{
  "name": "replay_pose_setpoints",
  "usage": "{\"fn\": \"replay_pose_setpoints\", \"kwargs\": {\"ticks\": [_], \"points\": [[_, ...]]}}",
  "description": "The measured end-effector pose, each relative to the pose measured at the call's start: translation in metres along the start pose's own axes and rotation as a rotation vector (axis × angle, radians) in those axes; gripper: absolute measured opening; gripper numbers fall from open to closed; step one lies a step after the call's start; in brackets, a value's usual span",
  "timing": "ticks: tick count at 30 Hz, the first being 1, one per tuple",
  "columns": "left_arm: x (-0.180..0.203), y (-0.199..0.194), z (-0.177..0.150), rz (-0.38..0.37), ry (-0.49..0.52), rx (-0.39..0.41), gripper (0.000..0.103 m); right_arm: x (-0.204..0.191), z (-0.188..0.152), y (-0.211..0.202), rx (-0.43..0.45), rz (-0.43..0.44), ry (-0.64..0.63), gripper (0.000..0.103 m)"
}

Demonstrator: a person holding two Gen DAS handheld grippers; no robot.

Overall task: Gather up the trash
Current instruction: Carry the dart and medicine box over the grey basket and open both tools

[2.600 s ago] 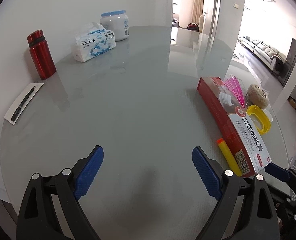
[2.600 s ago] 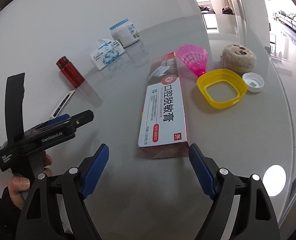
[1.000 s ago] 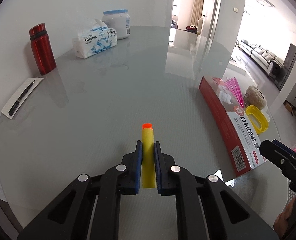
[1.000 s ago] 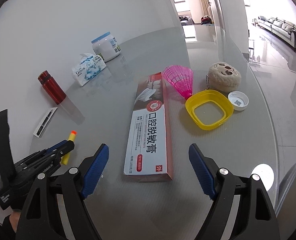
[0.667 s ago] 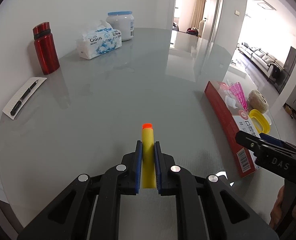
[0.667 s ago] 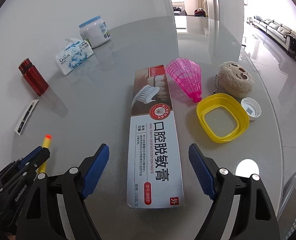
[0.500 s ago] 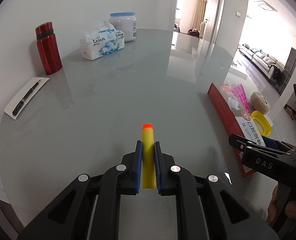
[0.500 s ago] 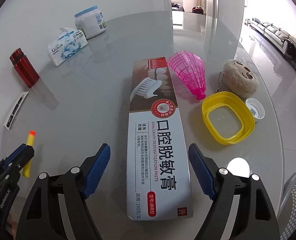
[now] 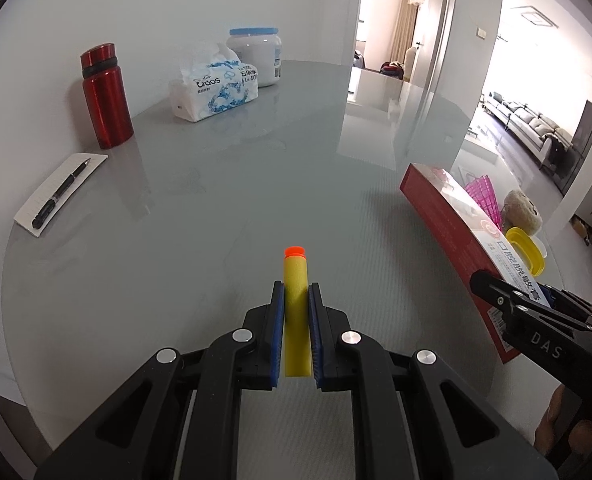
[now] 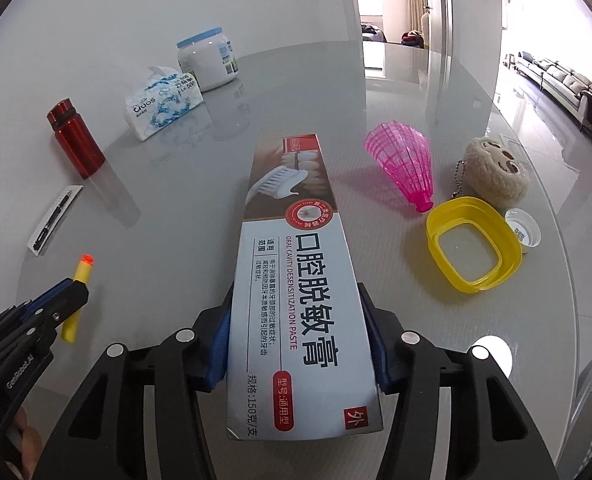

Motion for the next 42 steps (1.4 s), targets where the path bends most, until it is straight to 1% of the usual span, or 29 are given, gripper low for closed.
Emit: {"fn": "replay_pose_setpoints", "kwargs": {"ticks": [8, 12, 15, 21, 27, 33, 36, 42], "points": [[0.011, -0.018, -0.003, -0.009, 0.024, 0.033, 0.012, 0.007, -0.020, -0.047, 0.088, 0.033, 0.028, 0.053], [0.032, -0.026, -0.006, -0.032, 0.067, 0.044, 0.012, 0.024, -0.040, -0.074, 0.125, 0.017, 0.065, 0.053], [0.055, -0.031, -0.009, -0.063, 0.114, 0.048, 0.012, 0.042, -0.056, -0.091, 0.147, 0.006, 0.110, 0.053], [0.120, -0.042, -0.023, -0.143, 0.241, 0.047, 0.012, 0.095, -0.095, -0.134, 0.193, -0.056, 0.221, 0.053], [0.197, -0.050, -0.041, -0.238, 0.394, 0.032, 0.012, 0.151, -0.138, -0.169, 0.236, -0.122, 0.363, 0.053], [0.279, -0.051, -0.073, -0.323, 0.575, 0.001, 0.012, 0.194, -0.188, -0.191, 0.252, -0.192, 0.506, 0.053], [0.315, -0.052, -0.091, -0.366, 0.654, -0.015, 0.012, 0.214, -0.220, -0.200, 0.248, -0.230, 0.584, 0.053], [0.371, -0.048, -0.132, -0.426, 0.783, -0.063, 0.012, 0.237, -0.268, -0.209, 0.218, -0.266, 0.683, 0.053]]}}
Point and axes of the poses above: each gripper's, at about its wrist camera, not at the fingertips, and y roughly the way its jaws point, x to its right, z to its top, the point moved 7 cm from there along y, roughly the way its jaws point, and after that the axes turned 15 degrees about -x, right-handed, at the moved point
